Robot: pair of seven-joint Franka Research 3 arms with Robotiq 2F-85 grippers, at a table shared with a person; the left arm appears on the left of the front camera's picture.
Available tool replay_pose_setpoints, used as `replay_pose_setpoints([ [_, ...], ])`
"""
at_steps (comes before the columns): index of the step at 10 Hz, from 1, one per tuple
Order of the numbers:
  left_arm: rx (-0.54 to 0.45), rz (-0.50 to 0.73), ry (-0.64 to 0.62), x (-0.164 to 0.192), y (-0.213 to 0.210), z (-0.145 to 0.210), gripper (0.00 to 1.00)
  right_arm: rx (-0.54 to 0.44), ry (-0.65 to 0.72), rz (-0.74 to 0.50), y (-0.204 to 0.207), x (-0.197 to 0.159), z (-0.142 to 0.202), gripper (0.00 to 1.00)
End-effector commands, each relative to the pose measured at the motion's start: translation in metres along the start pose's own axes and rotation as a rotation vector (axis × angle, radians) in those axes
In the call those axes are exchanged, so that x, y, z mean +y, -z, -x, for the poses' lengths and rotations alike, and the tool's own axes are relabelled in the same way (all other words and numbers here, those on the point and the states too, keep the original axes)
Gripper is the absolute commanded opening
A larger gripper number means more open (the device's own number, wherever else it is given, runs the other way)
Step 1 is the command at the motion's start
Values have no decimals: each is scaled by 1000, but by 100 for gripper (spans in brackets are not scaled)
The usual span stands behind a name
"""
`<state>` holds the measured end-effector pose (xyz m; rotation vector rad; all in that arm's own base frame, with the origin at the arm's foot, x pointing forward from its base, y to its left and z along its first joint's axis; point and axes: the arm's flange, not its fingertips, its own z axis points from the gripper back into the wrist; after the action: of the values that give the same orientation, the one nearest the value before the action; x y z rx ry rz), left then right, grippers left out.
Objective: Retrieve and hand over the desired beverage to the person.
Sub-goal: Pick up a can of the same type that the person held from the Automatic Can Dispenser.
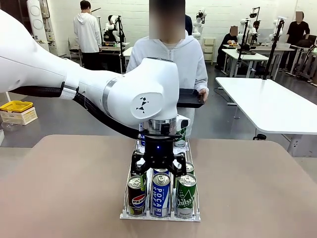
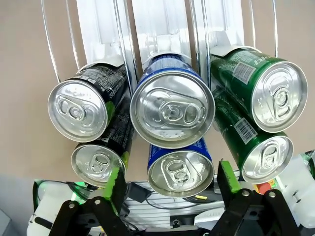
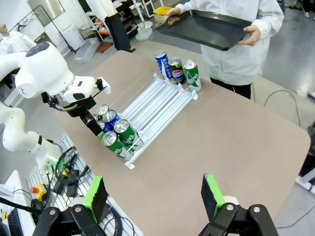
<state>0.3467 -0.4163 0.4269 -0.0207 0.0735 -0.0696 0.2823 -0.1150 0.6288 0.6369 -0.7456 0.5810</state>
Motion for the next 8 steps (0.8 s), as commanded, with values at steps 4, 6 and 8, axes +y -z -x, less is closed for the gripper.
replay_pose_setpoints([
  [4, 1, 10, 27, 2, -5, 3, 0, -24, -12, -29, 0, -1, -1, 100],
  [6, 1, 6, 29, 2, -5, 2, 10, -24, -12, -29, 0, -1, -1, 100],
  [8, -1, 4, 31, 3, -6, 3, 0, -24, -12, -29, 0, -1, -1, 100],
])
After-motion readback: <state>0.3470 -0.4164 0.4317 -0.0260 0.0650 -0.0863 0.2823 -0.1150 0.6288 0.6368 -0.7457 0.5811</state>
